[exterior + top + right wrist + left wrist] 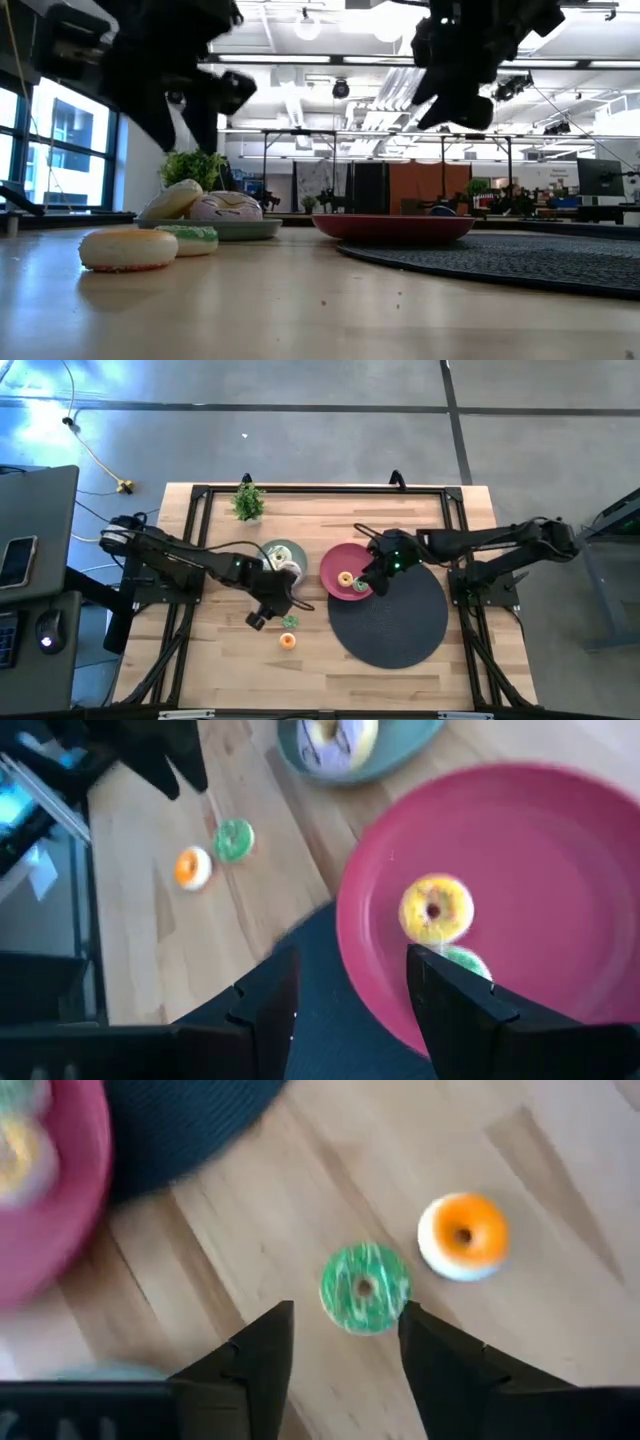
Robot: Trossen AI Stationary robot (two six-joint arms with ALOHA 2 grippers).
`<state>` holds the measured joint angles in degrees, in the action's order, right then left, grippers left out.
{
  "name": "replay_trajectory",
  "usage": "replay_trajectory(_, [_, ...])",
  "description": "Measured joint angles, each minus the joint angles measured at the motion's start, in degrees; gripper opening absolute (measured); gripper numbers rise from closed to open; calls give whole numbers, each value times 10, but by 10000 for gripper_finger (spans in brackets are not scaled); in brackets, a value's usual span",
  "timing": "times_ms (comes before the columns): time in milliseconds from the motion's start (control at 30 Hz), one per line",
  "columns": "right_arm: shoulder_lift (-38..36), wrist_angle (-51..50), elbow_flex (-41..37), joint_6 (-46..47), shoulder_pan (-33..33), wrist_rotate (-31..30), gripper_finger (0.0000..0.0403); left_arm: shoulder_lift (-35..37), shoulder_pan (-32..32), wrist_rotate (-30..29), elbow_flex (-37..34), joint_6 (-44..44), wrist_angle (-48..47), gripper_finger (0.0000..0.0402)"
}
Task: Pick & Place donuts
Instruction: Put the small green donut on the red plate
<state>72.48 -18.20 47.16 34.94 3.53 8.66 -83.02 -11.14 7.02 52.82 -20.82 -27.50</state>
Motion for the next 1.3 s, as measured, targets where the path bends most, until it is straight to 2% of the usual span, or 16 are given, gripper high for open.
replay_trajectory(133, [18, 25, 0, 0, 1, 9, 176, -11, -5, -22, -3, 73, 15, 193])
replay_trajectory(533, [18, 32, 0, 2, -1, 9, 176, -87, 1, 39, -5, 151, 61, 198])
replay_trajectory(800, [18, 30, 0, 10, -11, -6, 176, -89, 37, 49, -5, 148, 64, 198])
replay_trajectory(1100, [17, 26, 0, 12, -21, -19, 176, -127, 36, 83, -4, 142, 85, 198])
replay_trajectory(1300, [17, 21, 0, 11, -21, -23, 176, -135, 36, 77, -5, 141, 80, 193])
